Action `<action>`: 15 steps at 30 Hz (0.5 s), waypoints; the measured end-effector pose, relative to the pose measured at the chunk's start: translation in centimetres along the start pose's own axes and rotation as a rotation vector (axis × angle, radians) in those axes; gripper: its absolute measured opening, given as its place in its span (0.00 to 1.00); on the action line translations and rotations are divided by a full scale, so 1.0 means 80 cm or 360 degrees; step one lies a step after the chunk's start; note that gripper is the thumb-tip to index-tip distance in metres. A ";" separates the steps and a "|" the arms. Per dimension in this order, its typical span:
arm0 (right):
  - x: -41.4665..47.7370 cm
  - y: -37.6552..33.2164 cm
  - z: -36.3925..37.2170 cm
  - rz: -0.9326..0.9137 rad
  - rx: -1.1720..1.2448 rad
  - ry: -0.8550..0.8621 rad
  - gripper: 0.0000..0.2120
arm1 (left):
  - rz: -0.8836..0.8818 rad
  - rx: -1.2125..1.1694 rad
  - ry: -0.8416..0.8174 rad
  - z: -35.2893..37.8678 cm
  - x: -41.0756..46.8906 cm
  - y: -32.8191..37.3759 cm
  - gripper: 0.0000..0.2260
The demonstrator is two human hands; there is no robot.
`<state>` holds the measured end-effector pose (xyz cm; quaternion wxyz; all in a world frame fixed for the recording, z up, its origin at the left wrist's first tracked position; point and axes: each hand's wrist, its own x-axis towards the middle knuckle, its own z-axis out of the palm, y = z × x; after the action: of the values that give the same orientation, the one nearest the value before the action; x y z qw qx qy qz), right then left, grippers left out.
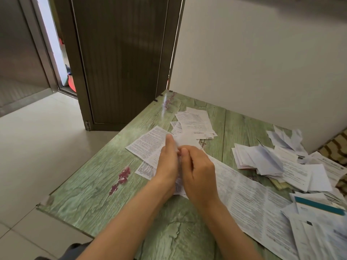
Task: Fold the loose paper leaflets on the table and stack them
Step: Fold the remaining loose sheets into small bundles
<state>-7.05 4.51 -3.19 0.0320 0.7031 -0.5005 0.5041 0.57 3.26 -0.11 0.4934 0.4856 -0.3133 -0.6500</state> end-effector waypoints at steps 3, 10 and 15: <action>0.001 -0.003 -0.004 0.0245 0.0324 0.0002 0.09 | 0.0022 0.0099 0.0085 0.005 0.005 -0.001 0.16; 0.013 0.016 -0.020 0.0705 0.0017 -0.0054 0.20 | 0.0175 0.0277 0.0212 0.020 0.018 -0.009 0.12; -0.002 0.000 -0.010 0.0913 0.0155 -0.0413 0.24 | 0.0223 0.0198 0.0294 0.026 0.017 -0.014 0.10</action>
<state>-7.60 5.01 -2.93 -0.2093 0.5924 -0.6536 0.4220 -1.85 2.17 -0.87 0.5333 0.5500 -0.3395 -0.5458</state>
